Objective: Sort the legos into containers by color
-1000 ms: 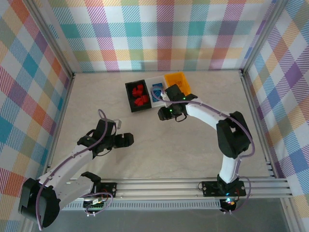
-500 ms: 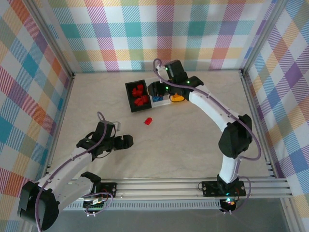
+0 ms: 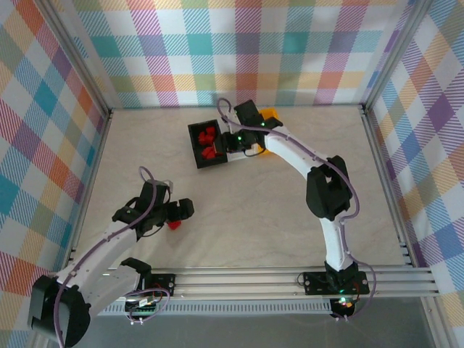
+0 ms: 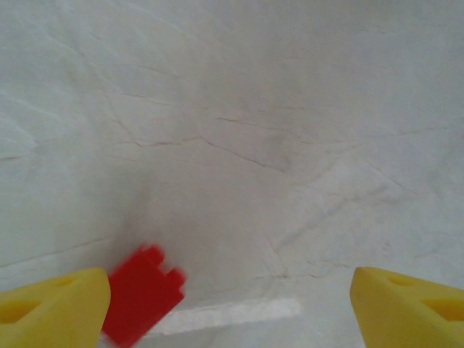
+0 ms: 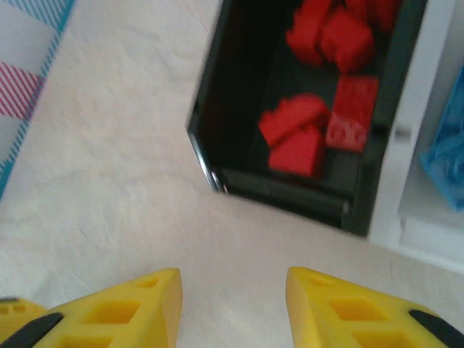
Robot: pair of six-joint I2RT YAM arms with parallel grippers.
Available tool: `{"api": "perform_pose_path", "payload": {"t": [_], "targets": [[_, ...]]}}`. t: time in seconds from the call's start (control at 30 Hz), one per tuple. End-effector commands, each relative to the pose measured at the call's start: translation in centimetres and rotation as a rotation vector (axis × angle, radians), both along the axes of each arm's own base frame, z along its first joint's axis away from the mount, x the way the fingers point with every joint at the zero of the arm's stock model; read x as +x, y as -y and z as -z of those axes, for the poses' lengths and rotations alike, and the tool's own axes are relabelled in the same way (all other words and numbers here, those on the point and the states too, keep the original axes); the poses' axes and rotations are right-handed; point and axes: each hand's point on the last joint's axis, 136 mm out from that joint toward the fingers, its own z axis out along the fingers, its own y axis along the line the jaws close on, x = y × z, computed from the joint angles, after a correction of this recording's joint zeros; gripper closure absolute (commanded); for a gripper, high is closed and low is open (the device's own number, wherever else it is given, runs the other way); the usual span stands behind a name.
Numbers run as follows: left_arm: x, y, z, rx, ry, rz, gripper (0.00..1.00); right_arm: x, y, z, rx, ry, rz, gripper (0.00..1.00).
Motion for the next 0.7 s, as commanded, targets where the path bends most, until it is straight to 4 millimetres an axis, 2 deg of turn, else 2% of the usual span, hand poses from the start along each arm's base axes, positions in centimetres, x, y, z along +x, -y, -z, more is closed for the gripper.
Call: {"api": "perform_pose_path", "payload": {"t": [0.0, 0.17, 0.33, 0.47, 0.67], "targets": [[1.8, -2.5, 0.5, 0.129, -0.034, -0.095, 0.15, -2.0, 0.7, -3.2, 0.065, 0.026, -0.003, 0.57], [1.7, -2.7, 2.4, 0.123, -0.137, -0.12, 0.17, -5.2, 3.1, -2.1, 0.042, 0.002, 0.003, 0.57], [-0.4, -4.1, 2.8, 0.165, -0.177, -0.159, 0.18, -8.0, 4.9, -0.2, 0.03, -0.036, 0.014, 0.56], [-1.2, -4.4, 3.2, 0.155, -0.195, -0.193, 0.18, -9.3, 5.6, 1.0, 0.038, -0.062, 0.02, 0.56], [-2.3, -5.2, 4.9, 0.176, -0.249, -0.259, 0.17, -10.8, 6.0, 1.2, 0.069, -0.076, 0.015, 0.56]]}}
